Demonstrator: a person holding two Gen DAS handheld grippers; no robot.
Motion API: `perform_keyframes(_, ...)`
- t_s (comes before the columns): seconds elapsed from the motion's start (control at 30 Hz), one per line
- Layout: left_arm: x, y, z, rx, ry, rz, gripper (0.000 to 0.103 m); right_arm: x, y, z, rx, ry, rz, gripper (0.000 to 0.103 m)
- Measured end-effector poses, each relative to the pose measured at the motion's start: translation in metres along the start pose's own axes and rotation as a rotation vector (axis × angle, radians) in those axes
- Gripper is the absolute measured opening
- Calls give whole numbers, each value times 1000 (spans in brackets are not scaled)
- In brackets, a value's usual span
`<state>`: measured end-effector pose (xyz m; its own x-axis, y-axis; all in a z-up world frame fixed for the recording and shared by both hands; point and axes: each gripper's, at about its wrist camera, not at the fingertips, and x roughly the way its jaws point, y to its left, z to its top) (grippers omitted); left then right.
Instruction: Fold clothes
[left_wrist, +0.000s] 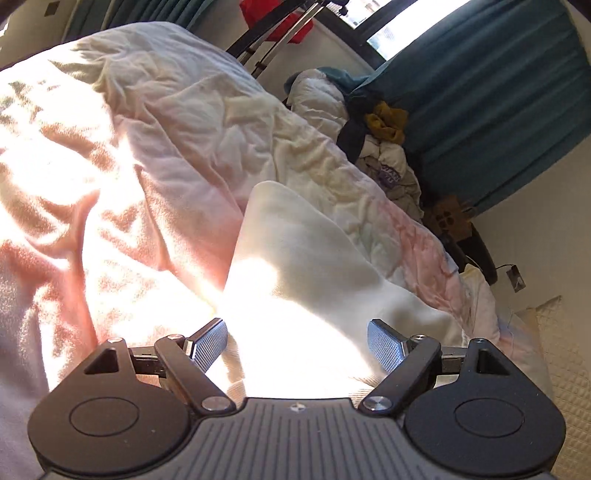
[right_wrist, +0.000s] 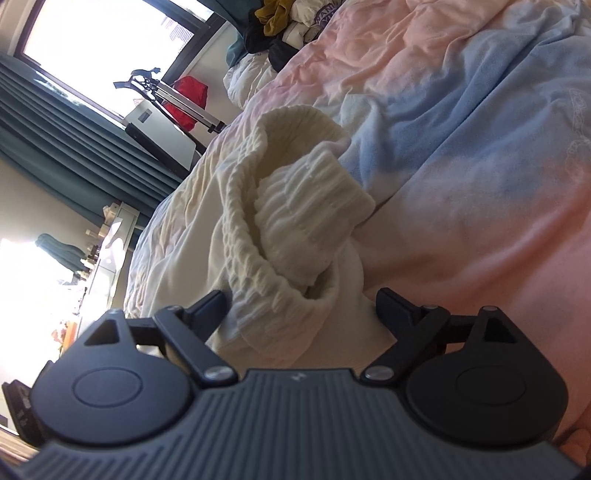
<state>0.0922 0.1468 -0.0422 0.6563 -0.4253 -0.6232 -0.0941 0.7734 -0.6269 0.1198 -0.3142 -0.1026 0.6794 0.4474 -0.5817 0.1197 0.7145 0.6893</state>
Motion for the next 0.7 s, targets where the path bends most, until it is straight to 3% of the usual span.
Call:
perform_keyframes(0.23,30,7,-3,25,49,30,88,33,6,4,-60,53,-4,94)
perform_keyframes(0.37,30,19,-3,-31,57,56,88,44,10,6,-72,49,3,95)
perform_keyframes(0.43,27,17,-5,-13,54,63,88,44,12,5,-79,43,4,93)
perform_keyframes(0.53,30,12,-9,17,89,44,86,40,14,4,-84,32,4,80)
perform_keyframes(0.6,32,13,-11,-6,107,8,84,35,17,3,-99,8,16,59)
perform_keyframes(0.7,31,15,-13,-24,102,-21,81,23,29,3,-155,-37,60,43)
